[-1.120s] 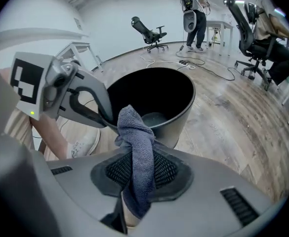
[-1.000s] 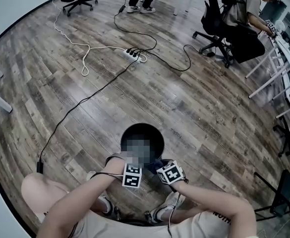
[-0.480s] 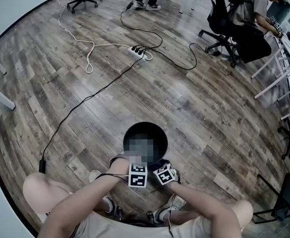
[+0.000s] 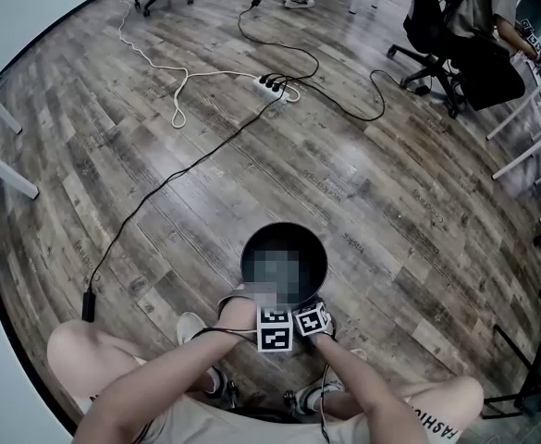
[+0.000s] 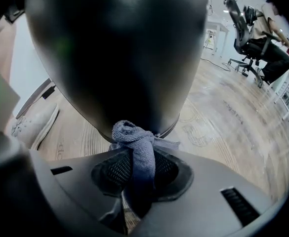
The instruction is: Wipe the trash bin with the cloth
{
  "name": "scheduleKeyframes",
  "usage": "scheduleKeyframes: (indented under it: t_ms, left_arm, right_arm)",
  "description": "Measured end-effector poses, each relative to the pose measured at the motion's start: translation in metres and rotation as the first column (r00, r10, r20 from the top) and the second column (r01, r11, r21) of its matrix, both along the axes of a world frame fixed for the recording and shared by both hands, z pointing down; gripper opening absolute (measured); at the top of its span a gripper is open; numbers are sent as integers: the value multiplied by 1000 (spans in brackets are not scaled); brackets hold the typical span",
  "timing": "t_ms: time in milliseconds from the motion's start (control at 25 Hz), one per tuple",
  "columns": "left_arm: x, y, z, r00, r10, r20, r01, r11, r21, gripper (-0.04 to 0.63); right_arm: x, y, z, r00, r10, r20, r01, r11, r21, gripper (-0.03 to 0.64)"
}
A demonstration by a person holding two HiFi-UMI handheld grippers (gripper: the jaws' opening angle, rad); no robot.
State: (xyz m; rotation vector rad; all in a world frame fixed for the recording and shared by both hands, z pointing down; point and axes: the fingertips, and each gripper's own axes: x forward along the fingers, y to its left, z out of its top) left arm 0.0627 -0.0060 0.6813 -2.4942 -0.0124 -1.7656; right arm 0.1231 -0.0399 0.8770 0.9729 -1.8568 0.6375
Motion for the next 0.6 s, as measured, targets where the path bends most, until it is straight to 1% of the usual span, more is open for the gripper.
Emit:
scheduleKeyframes:
  t_ms: [40,120,200,280,320,360,400,440,520,600]
  left_arm:
    - [0,-1,0,1000,0,-2,0,1000,2,28]
    - [-1,0,-1,1000,-4,-13,4,1000,-16,28]
    - [-1,0,-5,999,-15,-41,13,998,-63,28]
    - [0,6,-10,997,-15,-73,5,991,-132,29]
    - [-1,11,-12,997,-4,-82,-9,987,-161,52]
    - [-2,15,-13,996,17,-82,-31,985,-172,92]
    - [-3,16,-13,996,48,-74,-59,985,-159,128]
    - [-6,14,-12,995,82,-56,-89,988,-126,151]
    - [-12,7,-11,990,138,-13,-139,989,-47,160]
    - [-19,1,-11,986,168,20,-168,986,-1,160]
  right_arm:
    - [0,1,-2,1000,-15,-7,15,1000,-9,84]
    - [0,7,-9,999,-34,-15,34,998,-60,84]
    - [3,19,-23,1000,-10,2,10,993,-119,84]
    - [2,33,-42,1000,2,28,3,986,-166,84]
    - [0,39,-54,999,-7,41,14,985,-174,84]
    - [-2,42,-68,998,-22,53,31,985,-171,84]
    - [-4,43,-83,997,-39,64,50,985,-163,84]
    - [-6,44,-98,995,-56,76,68,986,-155,84]
    - [-8,49,-127,992,-81,98,94,985,-141,84]
    - [-8,52,-155,989,-76,125,92,988,-126,84]
